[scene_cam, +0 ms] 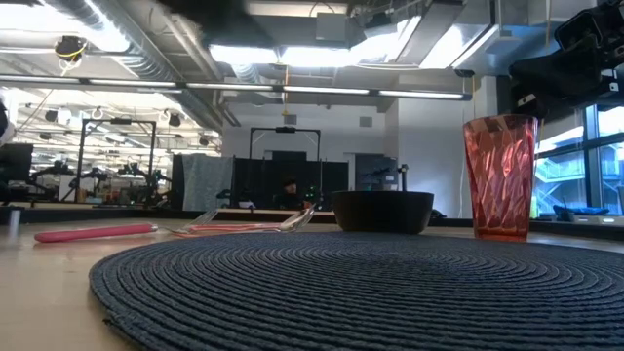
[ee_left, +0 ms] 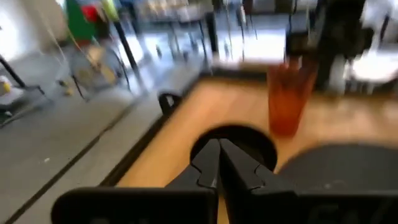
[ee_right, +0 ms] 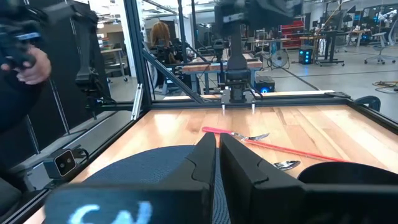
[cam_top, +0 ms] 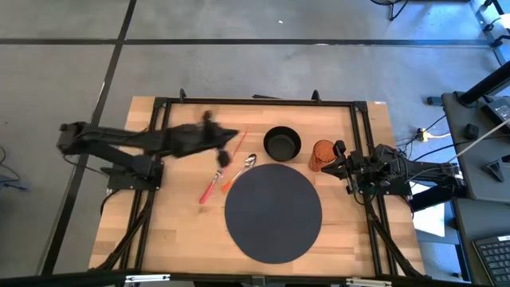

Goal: Pick & Place Utensil
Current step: Put the black bowl in the center of the black mat

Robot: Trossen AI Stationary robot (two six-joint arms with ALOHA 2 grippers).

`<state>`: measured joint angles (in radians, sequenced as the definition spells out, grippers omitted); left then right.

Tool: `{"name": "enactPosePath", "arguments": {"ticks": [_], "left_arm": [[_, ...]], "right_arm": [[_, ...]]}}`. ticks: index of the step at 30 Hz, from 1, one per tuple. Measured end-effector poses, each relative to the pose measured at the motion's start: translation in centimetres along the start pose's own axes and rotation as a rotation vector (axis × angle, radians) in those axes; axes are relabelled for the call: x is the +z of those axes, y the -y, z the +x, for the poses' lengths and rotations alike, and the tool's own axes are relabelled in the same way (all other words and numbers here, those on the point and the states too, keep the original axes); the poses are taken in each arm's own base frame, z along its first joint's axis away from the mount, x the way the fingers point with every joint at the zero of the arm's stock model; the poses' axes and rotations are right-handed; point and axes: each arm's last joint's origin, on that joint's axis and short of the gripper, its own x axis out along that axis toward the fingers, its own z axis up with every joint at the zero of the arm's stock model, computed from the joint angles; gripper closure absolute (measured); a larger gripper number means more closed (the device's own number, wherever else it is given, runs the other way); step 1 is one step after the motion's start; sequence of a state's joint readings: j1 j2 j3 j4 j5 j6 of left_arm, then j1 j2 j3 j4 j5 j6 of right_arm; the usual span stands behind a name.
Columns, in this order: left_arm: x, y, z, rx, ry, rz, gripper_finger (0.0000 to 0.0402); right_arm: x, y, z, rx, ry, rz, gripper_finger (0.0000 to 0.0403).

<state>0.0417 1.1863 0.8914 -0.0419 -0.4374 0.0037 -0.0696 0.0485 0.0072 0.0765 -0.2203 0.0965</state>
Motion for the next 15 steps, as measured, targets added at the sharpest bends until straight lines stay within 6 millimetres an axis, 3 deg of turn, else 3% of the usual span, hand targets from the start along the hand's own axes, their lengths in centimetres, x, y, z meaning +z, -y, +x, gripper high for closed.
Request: {"name": "enactPosePath", "arguments": {"ticks": [3, 8, 11, 15], "left_arm": [[1.6, 0.9, 4.9, -0.054, -0.199, 0.117, 0.0399], [2.3, 2.2, 12.5, -0.129, -0.411, 0.153, 0.0396], [2.2, 2.9, 15.7, -0.203, -0.481, 0.186, 0.0386], [1.4, 3.9, 18.6, -0.303, -0.563, 0.248, 0.0358]], "right_arm": [[0.0, 0.0, 0.0, 0.000, -0.001, -0.001, 0.0379], [0.0, 0.0, 0.0, 0.000, 0.000, 0.000, 0.0379], [0.0, 0.0, 0.0, 0.000, -0.001, -0.002, 0.0379], [0.0, 0.0, 0.0, 0.000, 0.000, 0.000, 0.0379]]}}
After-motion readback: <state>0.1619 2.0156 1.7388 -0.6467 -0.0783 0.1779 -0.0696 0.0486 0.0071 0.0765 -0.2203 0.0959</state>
